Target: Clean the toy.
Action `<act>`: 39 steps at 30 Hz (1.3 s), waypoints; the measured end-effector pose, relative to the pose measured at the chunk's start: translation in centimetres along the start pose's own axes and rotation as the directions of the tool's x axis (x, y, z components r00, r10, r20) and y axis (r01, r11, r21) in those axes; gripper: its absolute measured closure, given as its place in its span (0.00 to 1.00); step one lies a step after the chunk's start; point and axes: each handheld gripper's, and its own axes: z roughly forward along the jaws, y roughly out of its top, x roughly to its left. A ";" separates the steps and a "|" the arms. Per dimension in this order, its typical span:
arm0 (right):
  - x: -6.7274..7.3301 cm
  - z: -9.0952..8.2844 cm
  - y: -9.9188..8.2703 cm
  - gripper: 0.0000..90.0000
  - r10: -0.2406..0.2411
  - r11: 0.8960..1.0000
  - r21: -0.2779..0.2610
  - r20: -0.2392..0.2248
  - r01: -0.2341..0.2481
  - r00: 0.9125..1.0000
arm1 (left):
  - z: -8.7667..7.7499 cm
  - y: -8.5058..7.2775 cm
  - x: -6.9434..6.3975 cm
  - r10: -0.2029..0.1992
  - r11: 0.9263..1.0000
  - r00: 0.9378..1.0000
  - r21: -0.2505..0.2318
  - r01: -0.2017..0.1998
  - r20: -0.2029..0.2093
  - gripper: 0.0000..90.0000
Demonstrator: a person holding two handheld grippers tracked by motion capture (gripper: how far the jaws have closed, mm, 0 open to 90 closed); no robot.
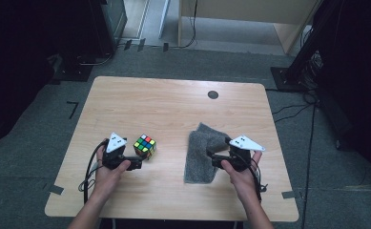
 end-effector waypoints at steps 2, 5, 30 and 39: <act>-0.4 -0.6 -0.2 0.10 0.004 1.000 0.003 0.015 -0.004 1.000 | -0.8 -0.2 0.4 -0.006 1.000 1.000 -0.005 0.006 0.000 0.03; -1.1 -1.4 -0.6 0.03 0.004 1.000 0.006 0.013 -0.004 1.000 | -1.6 -0.7 0.9 -0.008 1.000 1.000 -0.005 0.008 -0.006 0.03; -7.4 -6.8 -6.3 0.01 0.039 0.994 0.098 0.148 -0.054 0.988 | -6.3 -6.7 5.0 -0.039 0.997 0.997 0.062 0.043 -0.067 0.03; -9.6 -8.6 -8.6 0.01 0.074 0.987 0.125 0.222 -0.104 0.972 | -7.2 -8.4 6.7 -0.053 0.993 0.992 0.102 0.065 -0.119 0.03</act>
